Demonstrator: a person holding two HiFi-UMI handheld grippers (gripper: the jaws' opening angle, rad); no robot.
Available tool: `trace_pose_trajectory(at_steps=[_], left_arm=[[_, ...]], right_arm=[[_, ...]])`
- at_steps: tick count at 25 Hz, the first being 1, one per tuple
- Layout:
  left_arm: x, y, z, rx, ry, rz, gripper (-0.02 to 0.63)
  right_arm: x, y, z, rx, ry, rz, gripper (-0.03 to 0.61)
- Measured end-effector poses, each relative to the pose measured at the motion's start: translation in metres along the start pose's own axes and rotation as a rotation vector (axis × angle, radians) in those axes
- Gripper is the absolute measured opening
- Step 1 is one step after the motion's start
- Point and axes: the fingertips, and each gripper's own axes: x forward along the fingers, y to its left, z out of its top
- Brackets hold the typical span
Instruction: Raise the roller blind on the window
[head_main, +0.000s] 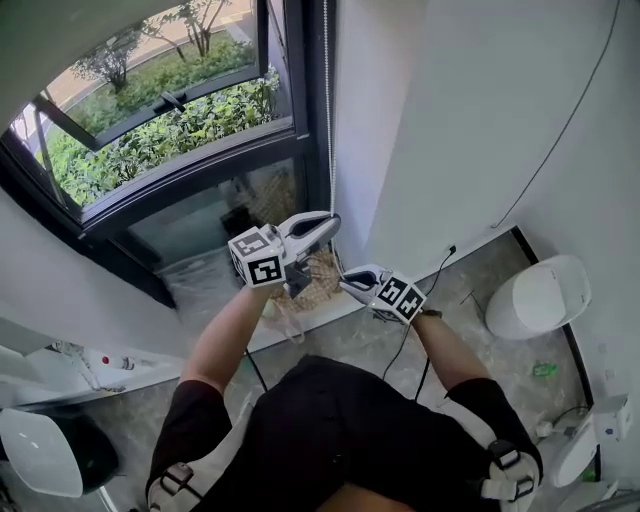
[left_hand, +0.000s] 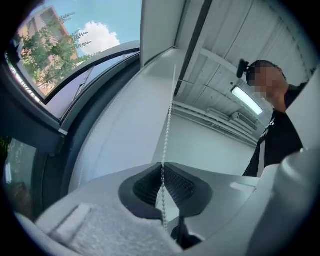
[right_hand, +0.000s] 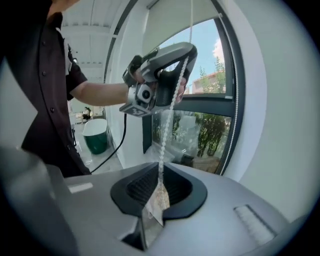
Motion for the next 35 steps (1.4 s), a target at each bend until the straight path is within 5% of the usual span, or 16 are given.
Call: trace_pose_trajectory(at_steps=[3,11,19,23,30,35], left_arm=[[-0.003,0.008,0.003,0.018,0.007,0.013,0.015],[-0.010,0.007,0.006,-0.019,-0.034,0.027,0.015],[-0.011,-0.002,0.003,0.099,0.013,0.028,0.015],[-0.013,-0.001,0.004,0.098,0.017,0.027,0.015],[-0.013,0.006,-0.003,0.081,0.024,0.032,0.015],[-0.021,0.020,-0.067,0.001,0.191,0.051,0.015]], right_arm=[[-0.024,-0.019,0.048,0.040,-0.175,-0.028,0.137],[-0.121,-0.056,0.251,-0.050,-0.688,-0.113,0.181],[-0.141,-0.070,0.356,-0.101,-0.820,-0.135,0.140],[-0.152,-0.079,0.369,-0.050,-0.859,-0.133,0.046],[-0.155,-0.076,0.357,-0.069,-0.885,-0.167,0.018],[-0.124,-0.069,0.304,-0.024,-0.797,-0.145,0.018]])
